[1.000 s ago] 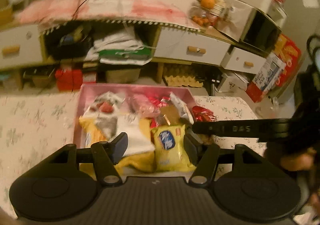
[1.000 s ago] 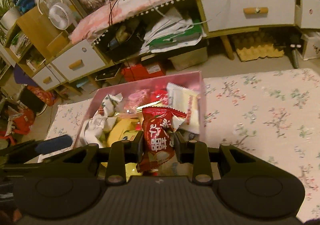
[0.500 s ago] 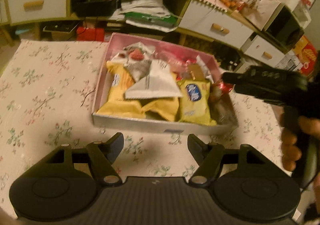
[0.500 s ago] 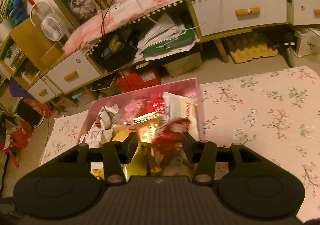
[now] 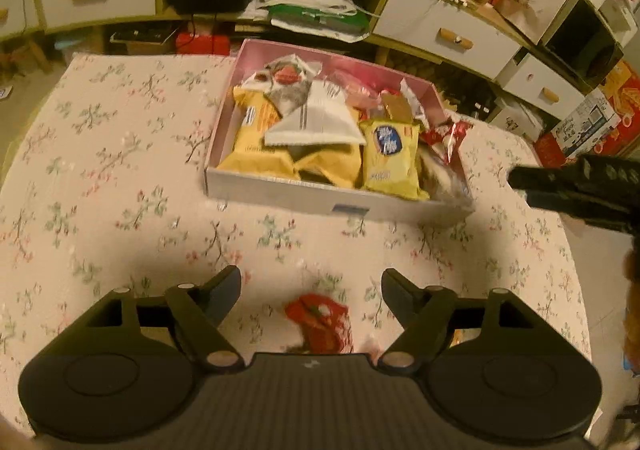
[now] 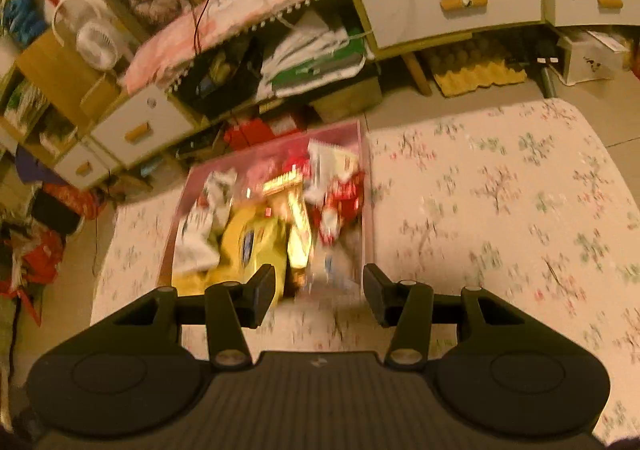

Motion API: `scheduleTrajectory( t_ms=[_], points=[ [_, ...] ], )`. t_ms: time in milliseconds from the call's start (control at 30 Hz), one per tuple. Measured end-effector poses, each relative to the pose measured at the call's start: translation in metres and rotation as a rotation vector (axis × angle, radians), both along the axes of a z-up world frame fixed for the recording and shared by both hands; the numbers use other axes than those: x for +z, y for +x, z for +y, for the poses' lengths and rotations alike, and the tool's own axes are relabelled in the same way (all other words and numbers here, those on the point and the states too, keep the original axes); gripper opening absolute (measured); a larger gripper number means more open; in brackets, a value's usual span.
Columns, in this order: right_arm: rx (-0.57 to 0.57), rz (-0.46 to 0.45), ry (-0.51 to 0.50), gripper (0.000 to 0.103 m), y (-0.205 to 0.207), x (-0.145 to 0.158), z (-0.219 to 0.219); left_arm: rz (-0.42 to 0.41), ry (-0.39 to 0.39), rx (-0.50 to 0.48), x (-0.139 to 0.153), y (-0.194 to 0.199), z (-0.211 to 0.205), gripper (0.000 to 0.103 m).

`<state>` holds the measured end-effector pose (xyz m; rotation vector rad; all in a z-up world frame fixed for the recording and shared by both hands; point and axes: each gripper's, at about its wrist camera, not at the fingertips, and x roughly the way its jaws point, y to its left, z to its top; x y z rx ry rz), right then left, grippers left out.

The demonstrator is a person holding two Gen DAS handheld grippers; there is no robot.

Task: Organize snacks
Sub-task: 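Grasp a red wrapped candy with the left tool while the right tool grasps a silver chocolate packet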

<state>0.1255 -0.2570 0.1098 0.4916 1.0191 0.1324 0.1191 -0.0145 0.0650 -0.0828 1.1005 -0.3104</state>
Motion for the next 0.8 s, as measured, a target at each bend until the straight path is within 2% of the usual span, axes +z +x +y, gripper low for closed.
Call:
scheduleTrajectory(
  t_ms=[100,200,333,433,600,800],
  points=[
    [0.046,0.026,-0.024,0.051,-0.016,0.0,0.01,0.019,0.031,0.0,-0.005,-0.007,-0.001,0.081],
    [0.055,0.067,-0.02,0.051,-0.025,-0.007,0.014,0.047,0.034,-0.017,-0.013,-0.014,-0.004,0.081],
    [0.077,0.059,-0.067,0.053,-0.03,-0.005,0.018,0.05,0.039,-0.046,-0.019,-0.02,-0.011,0.082],
    [0.111,0.09,-0.069,0.053,-0.032,-0.01,0.023,0.056,0.032,-0.052,-0.023,-0.022,-0.014,0.082],
    [0.186,0.126,-0.101,0.056,-0.039,-0.02,0.032,0.084,0.038,-0.024,-0.034,-0.023,-0.014,0.086],
    [0.26,0.162,-0.14,0.058,-0.045,-0.031,0.046,0.115,0.035,-0.014,-0.047,-0.02,-0.016,0.086]
  ],
)
